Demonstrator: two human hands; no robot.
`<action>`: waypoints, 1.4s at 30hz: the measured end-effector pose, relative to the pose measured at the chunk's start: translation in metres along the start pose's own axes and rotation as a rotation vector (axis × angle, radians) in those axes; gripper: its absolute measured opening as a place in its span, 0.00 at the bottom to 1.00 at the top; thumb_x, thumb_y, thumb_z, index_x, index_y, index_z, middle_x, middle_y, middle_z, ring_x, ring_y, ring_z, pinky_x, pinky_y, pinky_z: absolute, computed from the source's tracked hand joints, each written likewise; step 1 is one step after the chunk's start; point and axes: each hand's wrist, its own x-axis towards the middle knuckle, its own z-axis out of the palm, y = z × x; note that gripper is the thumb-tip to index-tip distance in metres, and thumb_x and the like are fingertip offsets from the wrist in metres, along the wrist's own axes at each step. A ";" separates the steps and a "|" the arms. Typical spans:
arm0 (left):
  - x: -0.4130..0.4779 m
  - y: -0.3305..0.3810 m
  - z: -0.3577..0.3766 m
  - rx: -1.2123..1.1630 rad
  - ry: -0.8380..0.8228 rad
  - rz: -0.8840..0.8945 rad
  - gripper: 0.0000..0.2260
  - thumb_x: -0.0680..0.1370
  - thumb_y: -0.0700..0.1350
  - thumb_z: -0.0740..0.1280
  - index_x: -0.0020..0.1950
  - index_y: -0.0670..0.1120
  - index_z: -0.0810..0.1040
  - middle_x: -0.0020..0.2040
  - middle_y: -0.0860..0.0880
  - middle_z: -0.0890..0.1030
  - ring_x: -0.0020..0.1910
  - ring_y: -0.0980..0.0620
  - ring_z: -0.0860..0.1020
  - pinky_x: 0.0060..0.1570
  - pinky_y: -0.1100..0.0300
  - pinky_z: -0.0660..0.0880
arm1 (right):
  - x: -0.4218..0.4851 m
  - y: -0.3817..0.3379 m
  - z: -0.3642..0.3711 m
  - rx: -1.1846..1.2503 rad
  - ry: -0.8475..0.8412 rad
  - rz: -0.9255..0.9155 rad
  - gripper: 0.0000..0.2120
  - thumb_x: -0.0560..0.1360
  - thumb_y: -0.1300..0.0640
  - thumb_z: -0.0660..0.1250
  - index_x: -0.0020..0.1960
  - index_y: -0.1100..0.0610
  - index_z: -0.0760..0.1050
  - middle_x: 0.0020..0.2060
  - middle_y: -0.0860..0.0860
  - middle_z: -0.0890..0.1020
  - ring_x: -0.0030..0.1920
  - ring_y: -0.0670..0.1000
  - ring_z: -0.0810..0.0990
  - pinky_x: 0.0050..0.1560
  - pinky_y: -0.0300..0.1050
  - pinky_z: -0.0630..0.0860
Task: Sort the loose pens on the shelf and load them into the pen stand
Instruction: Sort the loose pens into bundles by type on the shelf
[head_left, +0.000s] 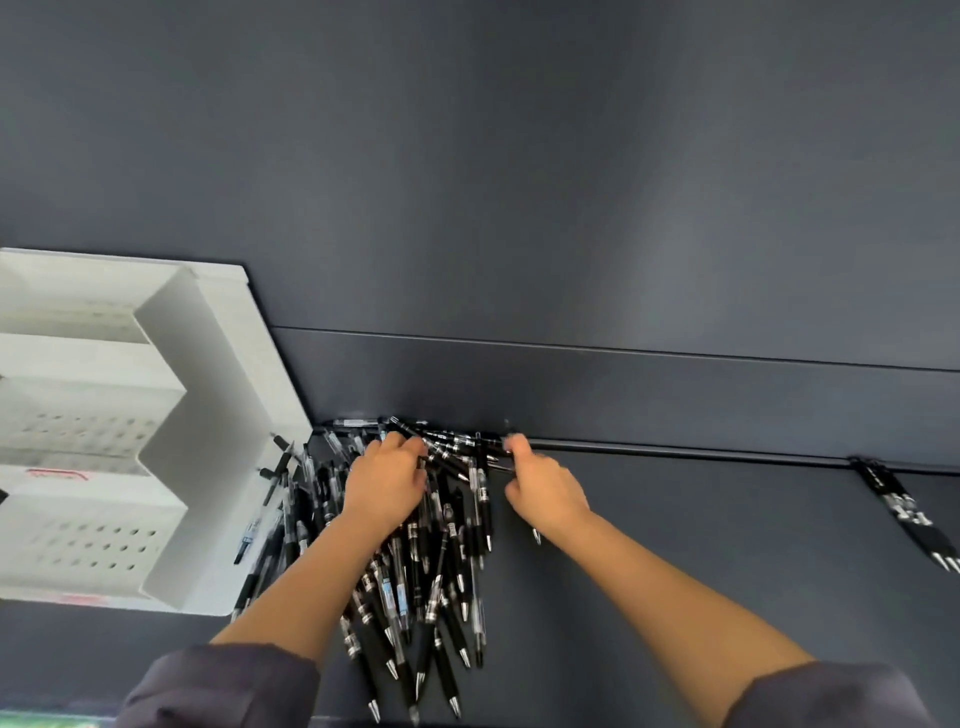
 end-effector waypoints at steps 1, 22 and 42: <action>0.004 -0.002 -0.002 0.007 0.005 -0.016 0.15 0.79 0.48 0.60 0.66 0.50 0.70 0.61 0.48 0.72 0.61 0.45 0.71 0.56 0.52 0.71 | 0.004 -0.005 -0.001 0.004 -0.008 -0.055 0.27 0.76 0.63 0.57 0.73 0.52 0.55 0.48 0.59 0.79 0.41 0.61 0.77 0.37 0.48 0.68; 0.002 -0.040 -0.001 -0.109 0.050 -0.177 0.14 0.78 0.48 0.62 0.63 0.50 0.73 0.60 0.49 0.74 0.61 0.45 0.70 0.57 0.53 0.68 | 0.078 -0.078 0.011 -0.046 0.028 -0.033 0.08 0.77 0.56 0.59 0.55 0.57 0.70 0.51 0.57 0.81 0.52 0.61 0.78 0.41 0.47 0.69; 0.048 -0.002 0.007 0.445 -0.058 0.172 0.14 0.75 0.40 0.64 0.59 0.51 0.73 0.59 0.50 0.70 0.61 0.45 0.67 0.58 0.51 0.63 | 0.051 -0.032 -0.008 0.108 0.065 -0.073 0.08 0.78 0.52 0.61 0.53 0.56 0.71 0.43 0.55 0.81 0.47 0.60 0.79 0.41 0.49 0.75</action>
